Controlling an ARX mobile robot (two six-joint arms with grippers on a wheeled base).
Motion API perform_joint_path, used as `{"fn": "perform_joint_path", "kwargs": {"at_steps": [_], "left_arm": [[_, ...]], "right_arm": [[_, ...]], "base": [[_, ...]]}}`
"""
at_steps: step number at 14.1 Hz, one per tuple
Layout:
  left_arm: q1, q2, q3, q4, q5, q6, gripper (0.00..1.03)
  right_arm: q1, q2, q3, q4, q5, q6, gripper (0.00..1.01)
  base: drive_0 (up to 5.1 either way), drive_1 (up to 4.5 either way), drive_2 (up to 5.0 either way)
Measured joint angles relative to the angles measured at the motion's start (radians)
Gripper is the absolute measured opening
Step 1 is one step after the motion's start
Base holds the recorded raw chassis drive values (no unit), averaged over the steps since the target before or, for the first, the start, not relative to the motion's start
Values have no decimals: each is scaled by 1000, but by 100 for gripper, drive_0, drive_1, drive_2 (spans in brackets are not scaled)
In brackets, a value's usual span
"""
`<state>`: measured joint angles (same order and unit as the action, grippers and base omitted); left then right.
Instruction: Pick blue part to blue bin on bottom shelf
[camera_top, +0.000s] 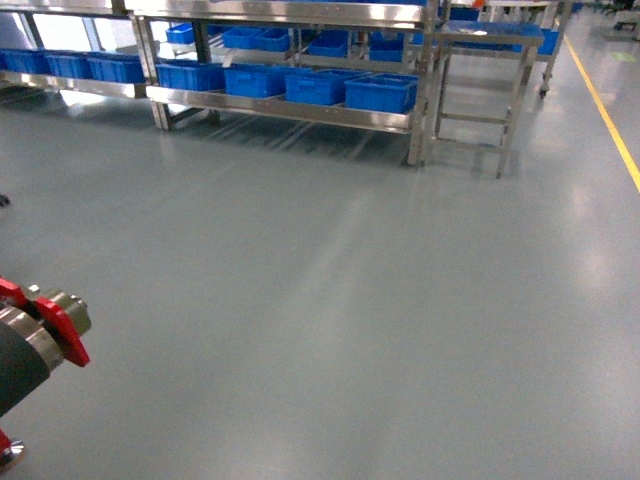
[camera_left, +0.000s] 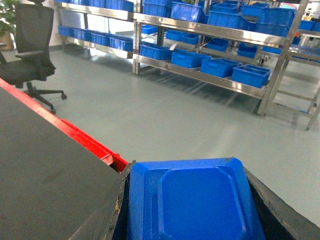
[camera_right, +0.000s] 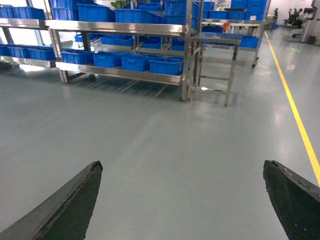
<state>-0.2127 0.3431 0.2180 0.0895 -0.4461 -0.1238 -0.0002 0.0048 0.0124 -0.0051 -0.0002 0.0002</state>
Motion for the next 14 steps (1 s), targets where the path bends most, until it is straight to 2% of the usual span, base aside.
{"fn": "perform_joint_path", "kwargs": {"at_steps": [14], "left_arm": [[0, 0, 0, 0, 0, 0, 43]], "right_arm": [[0, 0, 0, 0, 0, 0, 98]], "base": [[-156, -156, -156]]}}
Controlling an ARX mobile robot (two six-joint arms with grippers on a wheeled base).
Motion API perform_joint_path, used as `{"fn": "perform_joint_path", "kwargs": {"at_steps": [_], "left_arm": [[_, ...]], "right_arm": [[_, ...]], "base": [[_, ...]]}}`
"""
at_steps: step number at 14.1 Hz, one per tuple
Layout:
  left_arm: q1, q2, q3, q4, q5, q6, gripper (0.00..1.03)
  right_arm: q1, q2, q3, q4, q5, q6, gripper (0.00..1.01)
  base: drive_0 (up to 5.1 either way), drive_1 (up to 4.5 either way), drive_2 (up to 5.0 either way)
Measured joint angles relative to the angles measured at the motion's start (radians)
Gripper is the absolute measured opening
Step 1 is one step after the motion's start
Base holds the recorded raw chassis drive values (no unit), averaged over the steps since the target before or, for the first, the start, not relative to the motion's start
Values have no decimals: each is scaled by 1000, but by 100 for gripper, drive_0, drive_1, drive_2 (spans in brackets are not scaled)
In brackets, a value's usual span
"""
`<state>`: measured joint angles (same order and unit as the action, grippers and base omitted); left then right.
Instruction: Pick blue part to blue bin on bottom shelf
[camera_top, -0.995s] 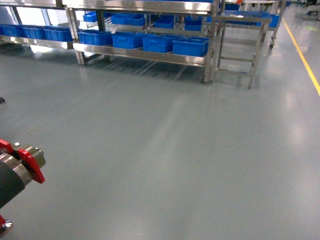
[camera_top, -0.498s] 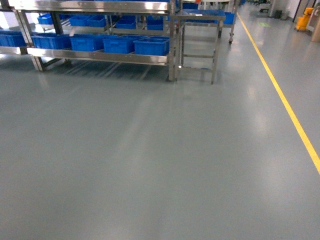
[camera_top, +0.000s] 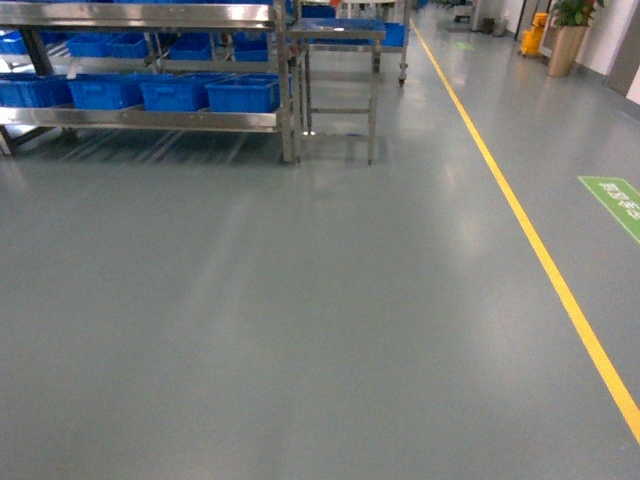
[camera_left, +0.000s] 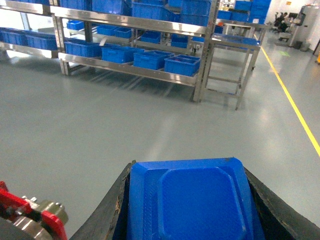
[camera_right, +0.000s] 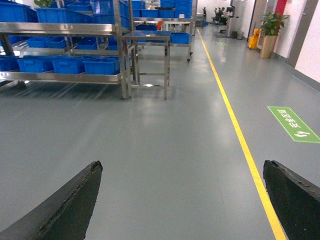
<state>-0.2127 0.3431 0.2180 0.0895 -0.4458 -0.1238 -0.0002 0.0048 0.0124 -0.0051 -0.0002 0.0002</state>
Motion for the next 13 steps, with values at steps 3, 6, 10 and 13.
{"fn": "perform_joint_path", "kwargs": {"at_steps": [3, 6, 10, 13], "left_arm": [[0, 0, 0, 0, 0, 0, 43], [-1, 2, 0, 0, 2, 0, 43], [-1, -2, 0, 1, 0, 0, 43], [0, -5, 0, 3, 0, 0, 43]], "right_arm": [[0, 0, 0, 0, 0, 0, 98], [-1, 0, 0, 0, 1, 0, 98], [0, 0, 0, 3, 0, 0, 98], [0, 0, 0, -2, 0, 0, 98]], "base": [[-157, -157, -157], [-78, -78, -78], [4, 313, -306], [-5, 410, -421]]}}
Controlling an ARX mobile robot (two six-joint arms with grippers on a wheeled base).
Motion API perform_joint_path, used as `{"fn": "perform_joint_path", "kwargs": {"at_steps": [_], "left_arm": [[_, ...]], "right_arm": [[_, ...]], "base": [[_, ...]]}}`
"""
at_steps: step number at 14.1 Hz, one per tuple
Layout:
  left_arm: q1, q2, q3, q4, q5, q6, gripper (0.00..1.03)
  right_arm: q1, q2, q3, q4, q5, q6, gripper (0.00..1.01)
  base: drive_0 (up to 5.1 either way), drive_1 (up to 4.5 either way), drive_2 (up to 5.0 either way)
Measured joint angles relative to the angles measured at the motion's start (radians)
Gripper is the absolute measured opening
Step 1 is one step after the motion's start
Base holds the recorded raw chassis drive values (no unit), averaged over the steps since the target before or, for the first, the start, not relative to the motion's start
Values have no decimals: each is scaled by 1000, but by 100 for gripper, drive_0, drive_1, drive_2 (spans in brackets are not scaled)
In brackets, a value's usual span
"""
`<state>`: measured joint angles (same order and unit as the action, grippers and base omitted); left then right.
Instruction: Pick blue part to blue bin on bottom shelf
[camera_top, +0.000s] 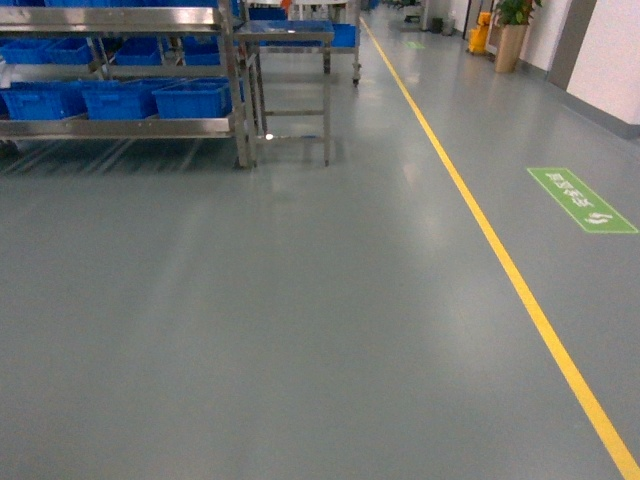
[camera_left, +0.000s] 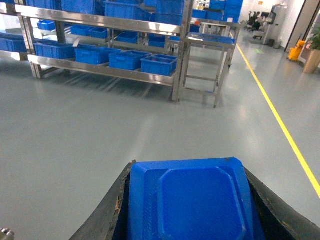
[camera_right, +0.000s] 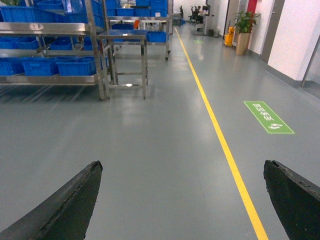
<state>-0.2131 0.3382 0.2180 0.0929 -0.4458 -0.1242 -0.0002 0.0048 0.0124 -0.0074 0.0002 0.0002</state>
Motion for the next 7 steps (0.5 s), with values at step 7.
{"fn": "perform_joint_path", "kwargs": {"at_steps": [7], "left_arm": [[0, 4, 0, -2, 1, 0, 43]], "right_arm": [[0, 0, 0, 3, 0, 0, 98]], "base": [[-5, 421, -431]]}}
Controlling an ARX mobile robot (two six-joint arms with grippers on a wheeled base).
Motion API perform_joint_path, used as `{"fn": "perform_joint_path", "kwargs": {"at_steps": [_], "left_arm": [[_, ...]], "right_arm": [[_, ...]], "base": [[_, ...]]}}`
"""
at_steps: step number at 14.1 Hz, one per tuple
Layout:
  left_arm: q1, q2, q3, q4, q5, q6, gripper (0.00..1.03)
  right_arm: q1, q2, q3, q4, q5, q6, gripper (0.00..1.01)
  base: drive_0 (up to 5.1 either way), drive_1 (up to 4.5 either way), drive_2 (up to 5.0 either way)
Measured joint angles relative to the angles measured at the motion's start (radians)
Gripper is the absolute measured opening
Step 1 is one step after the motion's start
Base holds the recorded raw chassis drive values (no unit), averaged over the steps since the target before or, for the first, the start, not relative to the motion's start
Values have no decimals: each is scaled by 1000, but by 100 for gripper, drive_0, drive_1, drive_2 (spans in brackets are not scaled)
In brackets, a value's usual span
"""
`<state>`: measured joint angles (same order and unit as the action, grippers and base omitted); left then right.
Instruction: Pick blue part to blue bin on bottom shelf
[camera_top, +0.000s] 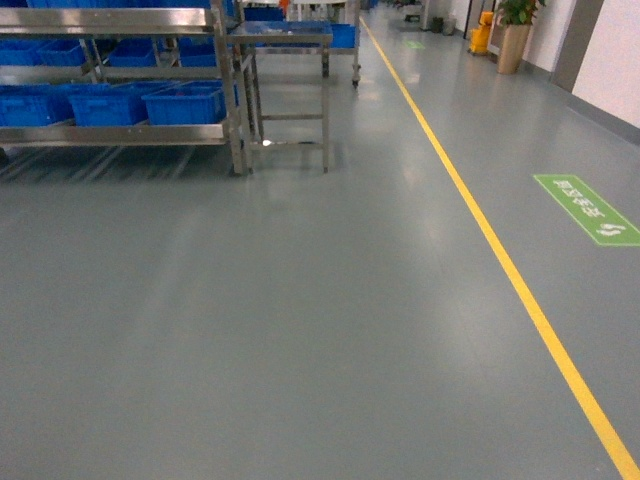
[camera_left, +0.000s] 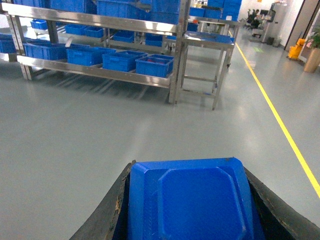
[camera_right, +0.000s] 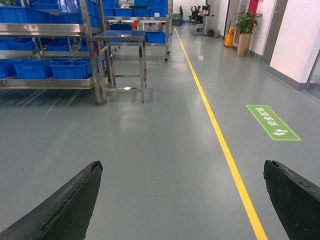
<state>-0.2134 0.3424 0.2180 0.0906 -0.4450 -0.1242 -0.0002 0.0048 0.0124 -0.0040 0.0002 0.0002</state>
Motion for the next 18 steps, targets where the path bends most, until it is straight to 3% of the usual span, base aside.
{"fn": "perform_joint_path", "kwargs": {"at_steps": [18], "left_arm": [[0, 2, -2, 0, 0, 0, 43]], "right_arm": [[0, 0, 0, -4, 0, 0, 98]], "base": [[0, 425, -426]]}}
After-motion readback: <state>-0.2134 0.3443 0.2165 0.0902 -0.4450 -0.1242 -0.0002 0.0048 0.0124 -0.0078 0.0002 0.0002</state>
